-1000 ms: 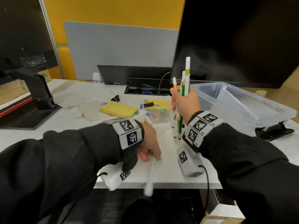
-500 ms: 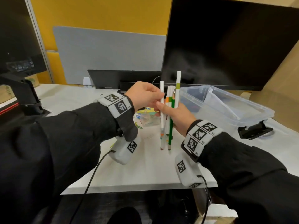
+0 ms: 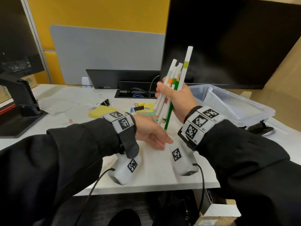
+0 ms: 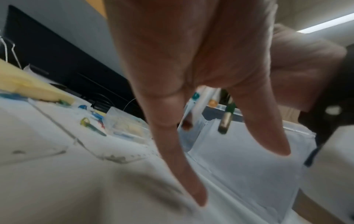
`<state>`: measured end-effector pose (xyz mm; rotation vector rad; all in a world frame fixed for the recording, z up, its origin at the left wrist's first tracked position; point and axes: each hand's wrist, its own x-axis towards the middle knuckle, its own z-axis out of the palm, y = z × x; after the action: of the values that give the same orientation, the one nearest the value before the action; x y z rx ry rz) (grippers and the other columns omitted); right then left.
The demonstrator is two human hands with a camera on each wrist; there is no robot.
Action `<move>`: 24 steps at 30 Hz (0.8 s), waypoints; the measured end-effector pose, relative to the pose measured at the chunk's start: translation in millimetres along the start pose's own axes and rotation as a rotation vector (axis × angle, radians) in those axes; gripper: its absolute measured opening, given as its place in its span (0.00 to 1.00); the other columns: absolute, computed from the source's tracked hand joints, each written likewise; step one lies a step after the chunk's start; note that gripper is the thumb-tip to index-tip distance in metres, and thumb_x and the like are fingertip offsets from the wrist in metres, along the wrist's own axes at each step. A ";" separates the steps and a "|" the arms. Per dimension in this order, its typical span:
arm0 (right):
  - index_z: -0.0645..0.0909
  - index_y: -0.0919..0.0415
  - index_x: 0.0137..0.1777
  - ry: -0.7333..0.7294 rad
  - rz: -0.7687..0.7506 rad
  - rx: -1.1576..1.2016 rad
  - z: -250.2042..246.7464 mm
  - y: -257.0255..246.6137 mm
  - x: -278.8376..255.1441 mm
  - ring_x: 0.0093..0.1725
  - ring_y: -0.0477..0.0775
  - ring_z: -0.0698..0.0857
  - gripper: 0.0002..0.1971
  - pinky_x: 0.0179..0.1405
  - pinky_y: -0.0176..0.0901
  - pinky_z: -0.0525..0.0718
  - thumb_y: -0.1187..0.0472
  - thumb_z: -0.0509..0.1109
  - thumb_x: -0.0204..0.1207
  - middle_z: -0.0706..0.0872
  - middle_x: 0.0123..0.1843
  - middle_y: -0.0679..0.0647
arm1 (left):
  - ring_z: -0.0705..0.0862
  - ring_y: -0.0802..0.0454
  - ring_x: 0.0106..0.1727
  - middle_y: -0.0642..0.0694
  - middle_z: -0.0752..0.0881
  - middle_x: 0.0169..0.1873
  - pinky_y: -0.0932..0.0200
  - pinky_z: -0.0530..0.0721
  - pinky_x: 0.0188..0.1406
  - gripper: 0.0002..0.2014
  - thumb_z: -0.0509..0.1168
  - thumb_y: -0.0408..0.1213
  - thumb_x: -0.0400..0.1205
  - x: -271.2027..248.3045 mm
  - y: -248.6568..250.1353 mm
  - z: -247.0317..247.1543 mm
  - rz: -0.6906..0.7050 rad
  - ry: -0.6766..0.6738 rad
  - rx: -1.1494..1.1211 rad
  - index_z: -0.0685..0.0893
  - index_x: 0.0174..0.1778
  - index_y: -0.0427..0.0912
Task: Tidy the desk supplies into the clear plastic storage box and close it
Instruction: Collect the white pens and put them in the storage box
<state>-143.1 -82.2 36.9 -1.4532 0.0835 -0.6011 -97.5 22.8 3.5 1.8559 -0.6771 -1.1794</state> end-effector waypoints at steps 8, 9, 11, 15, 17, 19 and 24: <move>0.77 0.58 0.50 0.043 0.070 0.080 1.0 4.4 0.4 0.37 0.50 0.86 0.12 0.44 0.45 0.87 0.68 0.74 0.70 0.84 0.37 0.52 | 0.91 0.50 0.31 0.38 0.88 0.34 0.61 0.91 0.34 0.13 0.60 0.12 0.75 -4.3 21.2 -0.8 0.182 0.045 -0.369 0.80 0.48 0.31; 0.77 0.58 0.50 0.042 0.080 0.088 -0.5 4.8 0.6 0.38 0.50 0.87 0.12 0.46 0.46 0.87 0.68 0.74 0.70 0.84 0.37 0.53 | 0.90 0.50 0.32 0.39 0.88 0.32 0.61 0.91 0.35 0.13 0.60 0.12 0.75 -4.8 22.5 -0.1 0.199 0.058 -0.378 0.81 0.47 0.32; 0.79 0.58 0.47 0.041 0.110 0.130 -3.3 4.9 0.6 0.40 0.52 0.87 0.10 0.49 0.49 0.88 0.69 0.74 0.70 0.85 0.36 0.54 | 0.89 0.49 0.36 0.38 0.87 0.37 0.61 0.91 0.36 0.15 0.61 0.11 0.74 -4.1 23.1 0.7 0.229 0.069 -0.396 0.81 0.47 0.34; 0.80 0.58 0.42 -0.001 0.183 0.179 -5.2 6.7 -4.3 0.43 0.55 0.87 0.07 0.51 0.51 0.88 0.70 0.73 0.70 0.86 0.38 0.57 | 0.88 0.48 0.39 0.40 0.87 0.37 0.61 0.90 0.36 0.19 0.58 0.09 0.74 -2.9 24.6 6.1 0.306 0.079 -0.393 0.82 0.45 0.38; 0.81 0.58 0.42 -0.018 0.195 0.169 -6.0 7.4 -6.3 0.42 0.53 0.88 0.08 0.49 0.49 0.88 0.71 0.73 0.70 0.86 0.37 0.56 | 0.89 0.49 0.36 0.40 0.87 0.35 0.61 0.90 0.36 0.19 0.57 0.09 0.75 -2.8 24.7 8.8 0.318 0.061 -0.371 0.83 0.44 0.37; 0.80 0.57 0.41 -0.018 0.177 0.120 -6.5 7.1 -6.8 0.37 0.51 0.86 0.09 0.44 0.47 0.88 0.72 0.72 0.70 0.84 0.35 0.55 | 0.89 0.51 0.35 0.39 0.87 0.37 0.61 0.90 0.37 0.18 0.57 0.10 0.75 -3.2 24.0 8.5 0.300 0.031 -0.357 0.83 0.44 0.36; 0.78 0.57 0.40 -0.018 0.104 0.030 -7.0 6.3 -6.2 0.34 0.51 0.81 0.11 0.43 0.45 0.83 0.74 0.68 0.72 0.79 0.35 0.55 | 0.90 0.49 0.37 0.39 0.87 0.38 0.60 0.89 0.42 0.09 0.62 0.17 0.77 0.7 20.1 -1.9 0.115 0.022 -0.295 0.82 0.42 0.34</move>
<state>-149.2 -85.8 28.1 -1.4155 0.1346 -0.5019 -95.8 12.5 20.8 1.5614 -0.5568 -1.1168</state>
